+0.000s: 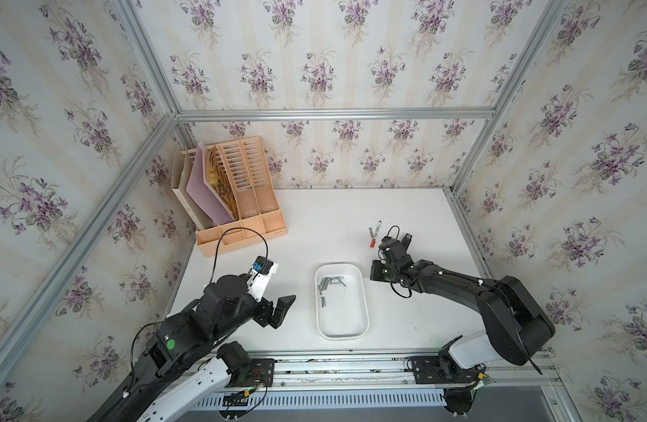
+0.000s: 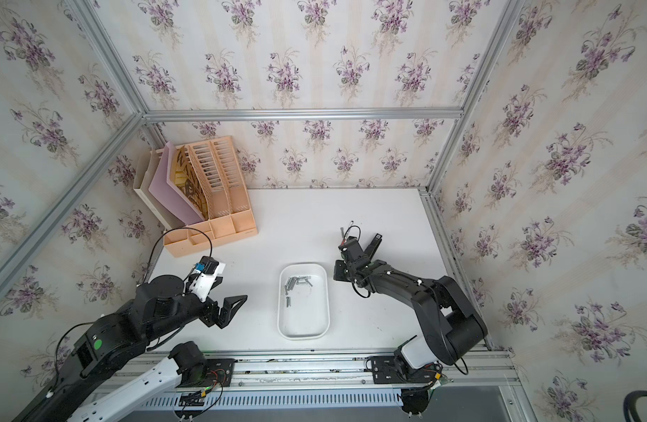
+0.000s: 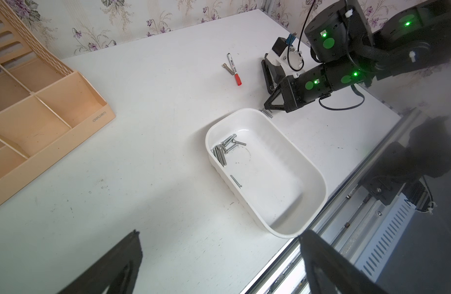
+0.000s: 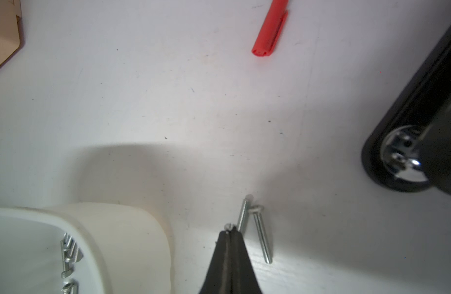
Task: Take out the screws from the storage box
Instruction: Place the screw at the center of the board.
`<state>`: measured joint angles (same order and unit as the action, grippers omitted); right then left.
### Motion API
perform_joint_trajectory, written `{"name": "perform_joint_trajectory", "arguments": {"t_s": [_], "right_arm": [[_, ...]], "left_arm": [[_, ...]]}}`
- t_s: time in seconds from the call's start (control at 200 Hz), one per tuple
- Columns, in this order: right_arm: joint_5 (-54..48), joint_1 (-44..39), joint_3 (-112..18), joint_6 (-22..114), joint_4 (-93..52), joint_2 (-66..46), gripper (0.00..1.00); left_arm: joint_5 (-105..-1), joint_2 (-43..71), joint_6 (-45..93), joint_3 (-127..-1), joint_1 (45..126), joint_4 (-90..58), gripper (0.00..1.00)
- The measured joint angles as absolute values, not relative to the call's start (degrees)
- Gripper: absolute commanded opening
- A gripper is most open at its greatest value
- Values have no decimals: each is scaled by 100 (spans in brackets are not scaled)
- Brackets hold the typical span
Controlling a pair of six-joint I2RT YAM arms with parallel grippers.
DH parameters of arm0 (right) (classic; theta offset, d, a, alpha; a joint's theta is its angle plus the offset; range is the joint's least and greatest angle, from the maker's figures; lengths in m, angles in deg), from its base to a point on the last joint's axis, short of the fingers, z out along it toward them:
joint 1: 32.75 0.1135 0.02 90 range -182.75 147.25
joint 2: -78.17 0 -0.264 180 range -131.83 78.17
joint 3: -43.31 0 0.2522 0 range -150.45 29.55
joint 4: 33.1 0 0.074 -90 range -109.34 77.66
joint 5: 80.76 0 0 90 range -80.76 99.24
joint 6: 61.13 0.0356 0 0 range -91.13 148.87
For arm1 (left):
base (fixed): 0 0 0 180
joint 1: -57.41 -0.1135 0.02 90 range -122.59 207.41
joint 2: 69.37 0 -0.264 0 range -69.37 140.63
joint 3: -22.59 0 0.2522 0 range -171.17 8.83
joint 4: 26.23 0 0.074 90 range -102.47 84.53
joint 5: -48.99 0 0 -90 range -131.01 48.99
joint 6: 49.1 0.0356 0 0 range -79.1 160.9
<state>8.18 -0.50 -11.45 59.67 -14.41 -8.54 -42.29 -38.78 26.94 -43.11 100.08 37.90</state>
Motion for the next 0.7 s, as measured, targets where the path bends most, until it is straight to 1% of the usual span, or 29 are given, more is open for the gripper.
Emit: {"name": "perform_joint_trajectory", "arguments": {"t_s": [0.145,0.315,0.41,0.455,0.699], "right_arm": [[551,-26,-1230,5897,-1481,-1150,0],[426,-12,-1269,5884,-1489,-1226,0],[426,-12,-1271,5882,-1489,-1226,11],[429,-12,-1276,5882,-1492,-1228,15],[431,14,-1302,5867,-1481,-1261,19]], "left_arm": [[-4227,-3913,2694,-4311,10008,3792,99],[-4205,-3935,2694,-4316,10008,3792,99],[-4203,-3898,2694,-4318,10015,3792,99],[-4203,-3898,2694,-4318,10015,3792,99],[-4179,-3968,2694,-4318,10019,3792,99]]}}
